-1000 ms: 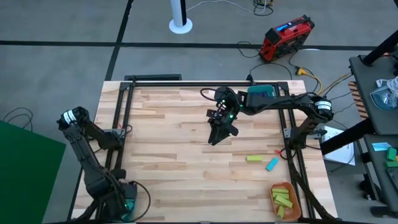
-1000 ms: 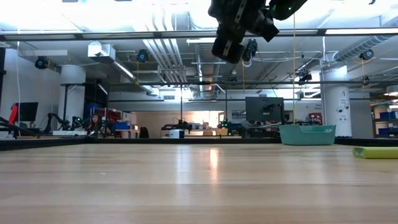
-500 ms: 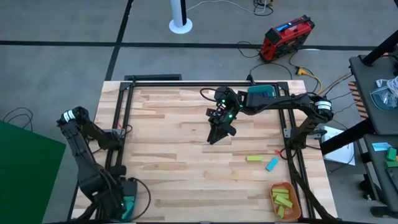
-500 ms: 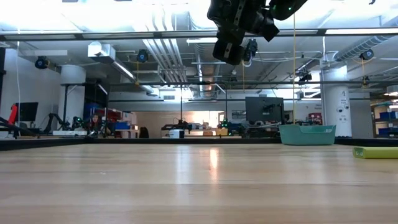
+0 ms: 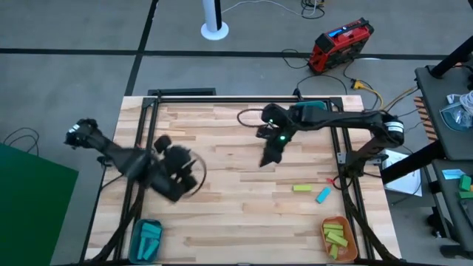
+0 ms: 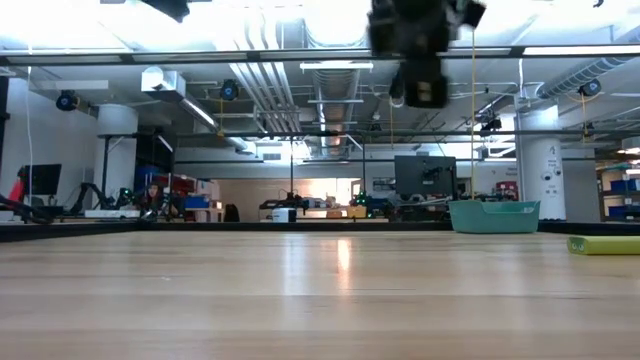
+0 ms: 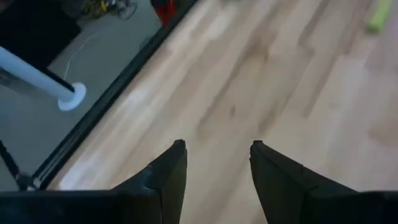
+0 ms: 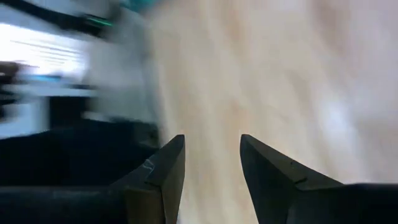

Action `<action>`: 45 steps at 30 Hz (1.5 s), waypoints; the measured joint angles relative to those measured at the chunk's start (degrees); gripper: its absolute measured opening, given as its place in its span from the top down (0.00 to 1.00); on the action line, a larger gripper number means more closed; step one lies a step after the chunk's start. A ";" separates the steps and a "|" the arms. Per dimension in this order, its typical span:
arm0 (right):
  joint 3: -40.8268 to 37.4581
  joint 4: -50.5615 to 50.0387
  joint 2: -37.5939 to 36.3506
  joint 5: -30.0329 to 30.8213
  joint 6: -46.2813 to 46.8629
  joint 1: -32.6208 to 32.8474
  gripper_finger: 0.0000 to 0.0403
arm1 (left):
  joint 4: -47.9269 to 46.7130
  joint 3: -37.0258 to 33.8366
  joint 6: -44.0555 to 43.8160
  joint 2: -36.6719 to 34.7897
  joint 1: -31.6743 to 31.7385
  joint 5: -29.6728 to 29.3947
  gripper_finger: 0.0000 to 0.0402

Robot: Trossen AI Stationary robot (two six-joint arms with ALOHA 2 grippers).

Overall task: Sort blocks
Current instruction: Put the green block into the orange bin

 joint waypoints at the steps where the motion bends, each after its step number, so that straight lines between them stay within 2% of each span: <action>1: 1.07 -6.33 -0.42 3.80 -1.83 0.00 0.64 | 4.11 -0.98 3.80 -1.01 2.29 -0.02 0.62; 4: 2.71 -21.25 -1.88 16.06 -8.03 0.29 0.63 | 16.48 -4.81 13.07 -4.04 8.34 1.52 0.62; 7: 0.94 -30.16 -4.21 25.50 -16.98 1.60 0.61 | 29.21 -10.23 22.57 -6.45 13.27 9.82 0.62; 11: -6.01 -31.56 -8.89 25.95 -22.42 4.53 0.59 | 44.69 -17.44 27.52 -8.58 18.09 26.69 0.62; 13: -10.36 -31.11 -11.84 25.95 -22.69 6.62 0.59 | 49.20 -19.89 27.38 -8.77 18.73 29.39 0.62; 18: -22.01 -23.63 -18.23 26.57 -17.99 13.59 0.61 | 54.14 -22.20 27.08 -7.95 18.70 27.67 0.62; 23: -28.91 -15.02 -19.18 27.25 -9.67 19.88 0.60 | 55.04 -22.26 27.98 -7.03 18.80 25.20 0.62; 25: -29.80 -12.68 -18.03 28.16 -7.42 22.06 0.58 | 55.01 -22.26 28.81 -6.93 18.81 24.52 0.62; 32: -29.97 -9.11 -12.69 38.25 -4.53 26.85 0.53 | 54.91 -22.26 32.13 -6.93 18.93 22.51 0.62; 45: -30.59 -2.30 -2.93 37.19 -4.76 27.84 0.51 | 54.42 -22.26 34.33 -6.96 19.03 22.42 0.62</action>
